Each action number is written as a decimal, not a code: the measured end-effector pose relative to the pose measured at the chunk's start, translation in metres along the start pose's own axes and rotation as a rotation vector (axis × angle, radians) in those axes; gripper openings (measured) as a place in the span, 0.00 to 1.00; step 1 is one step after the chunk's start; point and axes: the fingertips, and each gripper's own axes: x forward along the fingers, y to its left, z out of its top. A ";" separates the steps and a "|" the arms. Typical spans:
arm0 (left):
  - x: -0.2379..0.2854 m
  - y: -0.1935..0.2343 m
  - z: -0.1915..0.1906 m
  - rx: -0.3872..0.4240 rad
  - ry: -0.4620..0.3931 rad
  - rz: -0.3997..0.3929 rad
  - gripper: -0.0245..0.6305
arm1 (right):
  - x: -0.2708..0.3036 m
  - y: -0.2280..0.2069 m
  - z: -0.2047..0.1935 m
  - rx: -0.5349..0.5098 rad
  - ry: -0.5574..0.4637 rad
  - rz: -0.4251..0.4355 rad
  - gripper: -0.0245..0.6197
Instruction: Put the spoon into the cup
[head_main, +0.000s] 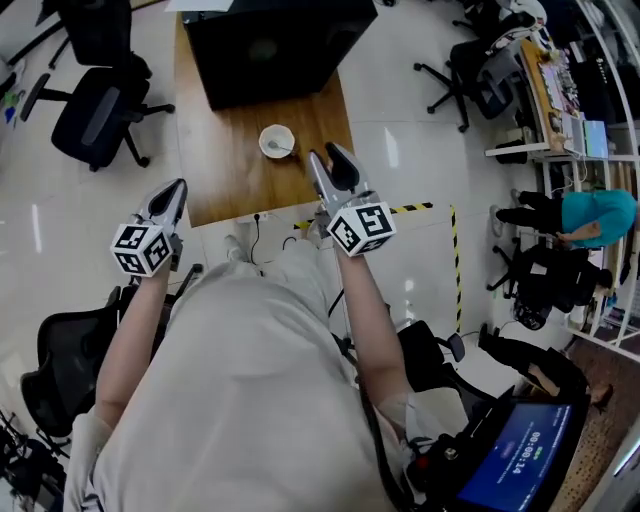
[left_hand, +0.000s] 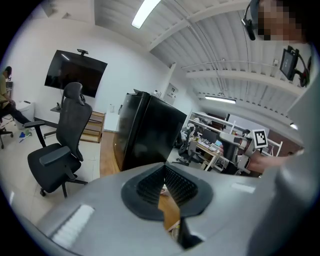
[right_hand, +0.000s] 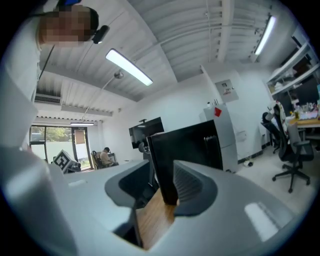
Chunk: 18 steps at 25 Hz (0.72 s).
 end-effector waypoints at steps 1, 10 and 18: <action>0.001 0.001 0.001 0.005 0.008 -0.006 0.04 | -0.001 0.002 0.005 0.006 -0.011 -0.003 0.27; 0.029 -0.049 0.001 0.002 -0.032 0.026 0.04 | -0.048 -0.039 0.012 0.002 -0.013 0.027 0.25; 0.056 -0.134 -0.031 -0.013 -0.029 0.042 0.04 | -0.102 -0.075 0.017 -0.008 0.004 0.119 0.24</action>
